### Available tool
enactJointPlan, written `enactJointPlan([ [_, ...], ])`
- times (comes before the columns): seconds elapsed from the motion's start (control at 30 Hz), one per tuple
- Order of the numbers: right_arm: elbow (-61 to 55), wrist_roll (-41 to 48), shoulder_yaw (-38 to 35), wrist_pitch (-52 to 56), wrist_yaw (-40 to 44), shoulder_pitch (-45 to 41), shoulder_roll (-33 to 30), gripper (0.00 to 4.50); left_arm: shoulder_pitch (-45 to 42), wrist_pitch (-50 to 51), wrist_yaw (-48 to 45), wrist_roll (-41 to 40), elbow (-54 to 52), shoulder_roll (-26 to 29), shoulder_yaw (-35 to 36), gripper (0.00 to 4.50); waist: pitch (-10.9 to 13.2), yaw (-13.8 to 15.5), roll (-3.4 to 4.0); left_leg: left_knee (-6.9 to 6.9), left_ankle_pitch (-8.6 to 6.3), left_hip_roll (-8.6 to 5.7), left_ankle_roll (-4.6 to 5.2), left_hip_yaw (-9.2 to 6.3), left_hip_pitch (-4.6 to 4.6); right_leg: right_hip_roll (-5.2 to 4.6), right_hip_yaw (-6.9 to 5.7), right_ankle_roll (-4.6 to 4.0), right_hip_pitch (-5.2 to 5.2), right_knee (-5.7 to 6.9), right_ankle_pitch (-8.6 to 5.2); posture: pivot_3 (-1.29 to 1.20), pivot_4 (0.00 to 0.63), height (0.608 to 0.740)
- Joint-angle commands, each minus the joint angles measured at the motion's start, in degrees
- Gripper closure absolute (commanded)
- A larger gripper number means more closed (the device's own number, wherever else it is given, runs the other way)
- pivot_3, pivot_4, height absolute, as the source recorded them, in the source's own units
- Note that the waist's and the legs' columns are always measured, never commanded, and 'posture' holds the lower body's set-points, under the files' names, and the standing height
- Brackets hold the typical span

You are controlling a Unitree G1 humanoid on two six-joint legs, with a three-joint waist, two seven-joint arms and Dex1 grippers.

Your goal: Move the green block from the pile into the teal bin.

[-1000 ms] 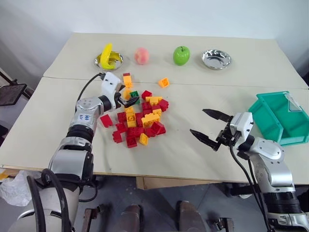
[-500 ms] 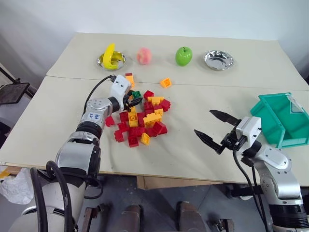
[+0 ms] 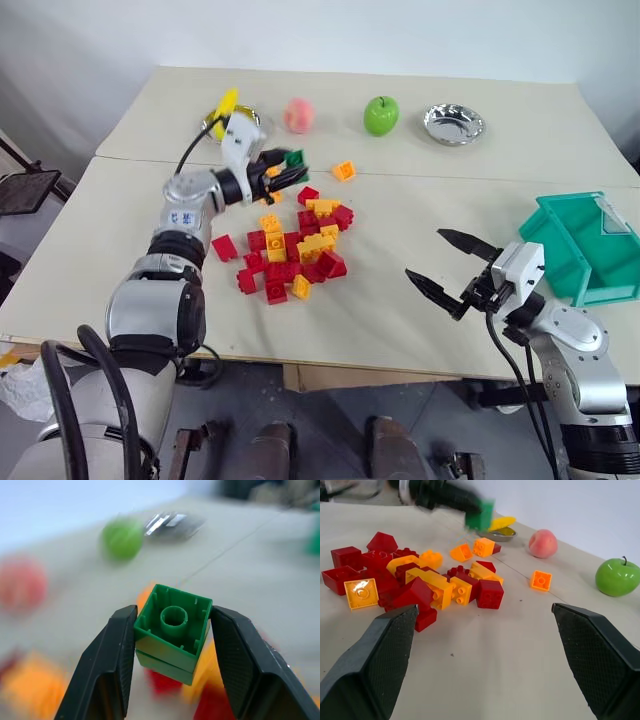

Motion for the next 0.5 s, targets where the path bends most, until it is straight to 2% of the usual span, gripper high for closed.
enactJointPlan([
  [0.03, -2.1, 1.7, -5.2, -0.4, 0.0, 1.7, -2.4, 0.0, -1.0, 0.1, -12.0, -1.5, -8.1, -4.9, -4.4, 2.54, 0.0, 0.9, 0.0, 0.04, -0.03, -0.01, 0.04, 0.0, -0.01, 0.0, -0.01, 0.0, 0.03, -0.02, 0.0, 0.0, 0.15, 0.74],
  [0.13, -3.5, 2.0, -8.5, 0.2, -0.1, 4.4, -4.1, 0.0, 1.3, 1.7, -16.1, 1.3, -14.0, -8.4, -10.5, 2.54, 0.0, 1.2, 0.0, 0.17, -0.12, -0.02, 0.17, 0.0, -0.05, -0.02, -0.06, 0.01, 0.11, -0.07, 0.01, 0.0, 0.15, 0.74],
  [0.23, -5.6, 3.0, -14.7, 1.3, -0.2, 10.0, -6.2, 0.0, 3.4, 6.2, -14.5, -0.2, -17.7, -16.1, -13.0, 2.54, 0.0, 1.2, 0.0, 0.18, -0.15, -0.01, 0.2, 0.02, -0.08, -0.01, -0.06, 0.01, 0.09, -0.08, 0.0, 0.0, 0.15, 0.74],
  [0.37, -6.8, 3.8, -22.7, 1.3, 0.4, 19.6, -6.4, 0.0, 7.1, 1.2, -9.8, 4.9, -14.4, -22.3, -18.2, 2.54, 0.0, 1.8, -0.06, 0.25, -0.2, -0.01, 0.31, 0.11, -0.12, -0.01, -0.03, 0.04, 0.11, -0.18, 0.02, 0.0, 0.15, 0.74],
  [0.5, -8.2, 4.1, -28.6, 0.5, 0.0, 27.5, -4.7, 0.0, 7.8, -2.5, -4.5, 7.8, -10.5, -25.2, -20.5, 2.54, 0.0, 1.5, -0.08, 0.24, -0.24, 0.04, 0.37, 0.33, -0.01, 0.0, 0.11, 0.06, 0.09, -0.25, 0.02, 0.0, 0.15, 0.74],
])
